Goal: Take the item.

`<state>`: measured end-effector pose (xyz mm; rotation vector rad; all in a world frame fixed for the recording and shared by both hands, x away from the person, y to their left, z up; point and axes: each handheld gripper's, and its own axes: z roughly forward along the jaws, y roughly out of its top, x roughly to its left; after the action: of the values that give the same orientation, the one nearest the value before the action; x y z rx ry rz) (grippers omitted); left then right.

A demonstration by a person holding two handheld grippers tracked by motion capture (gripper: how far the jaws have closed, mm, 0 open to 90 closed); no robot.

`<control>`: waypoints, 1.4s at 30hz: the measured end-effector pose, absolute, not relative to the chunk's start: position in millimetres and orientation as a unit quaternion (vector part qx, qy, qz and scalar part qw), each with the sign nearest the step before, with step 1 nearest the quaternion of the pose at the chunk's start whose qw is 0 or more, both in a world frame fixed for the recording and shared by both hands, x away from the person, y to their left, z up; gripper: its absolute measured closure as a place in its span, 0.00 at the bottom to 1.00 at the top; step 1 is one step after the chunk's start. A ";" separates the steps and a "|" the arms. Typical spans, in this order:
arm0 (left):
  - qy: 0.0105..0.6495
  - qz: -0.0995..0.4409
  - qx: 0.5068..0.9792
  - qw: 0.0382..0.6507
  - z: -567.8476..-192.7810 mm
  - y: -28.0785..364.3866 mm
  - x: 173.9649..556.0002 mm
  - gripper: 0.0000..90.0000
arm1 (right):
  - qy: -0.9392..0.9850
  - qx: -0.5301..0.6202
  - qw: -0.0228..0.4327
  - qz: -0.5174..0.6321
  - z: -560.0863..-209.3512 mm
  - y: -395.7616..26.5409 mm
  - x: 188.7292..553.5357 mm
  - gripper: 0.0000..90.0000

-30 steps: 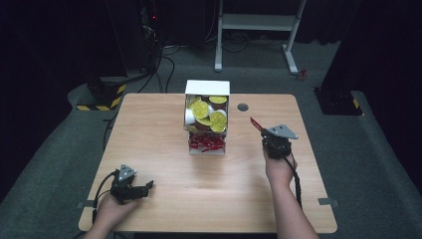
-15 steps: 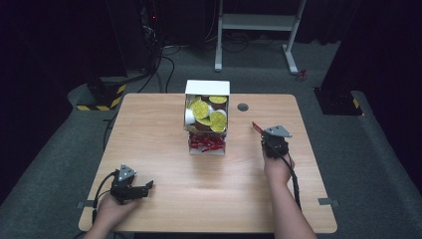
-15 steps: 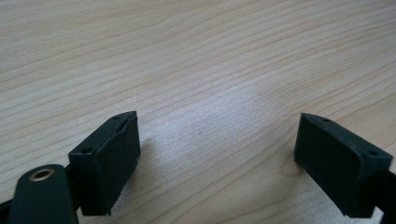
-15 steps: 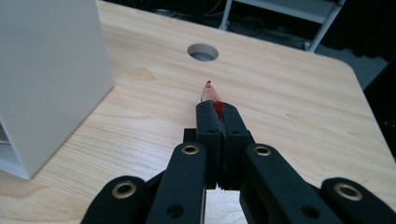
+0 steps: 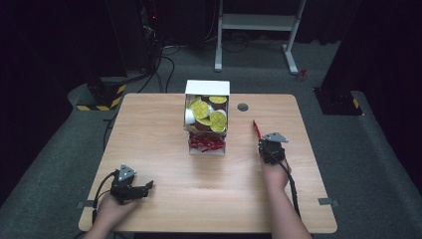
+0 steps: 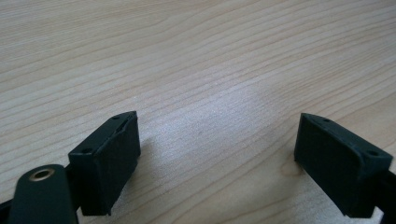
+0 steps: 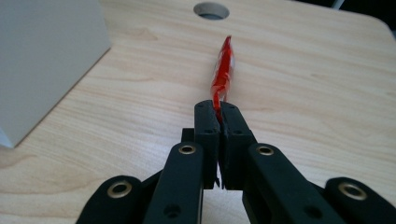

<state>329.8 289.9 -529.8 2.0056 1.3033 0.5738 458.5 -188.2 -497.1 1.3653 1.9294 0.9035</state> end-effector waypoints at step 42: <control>0.499 0.220 0.769 0.334 -529.8 289.8 329.8 0.16 | 0.729 0.511 0.264 0.371 -496.5 -177.9 439.5 0.54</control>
<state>329.8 289.8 -529.8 2.0064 1.3029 0.5753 439.5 -177.9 -496.5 1.3807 1.9715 1.0016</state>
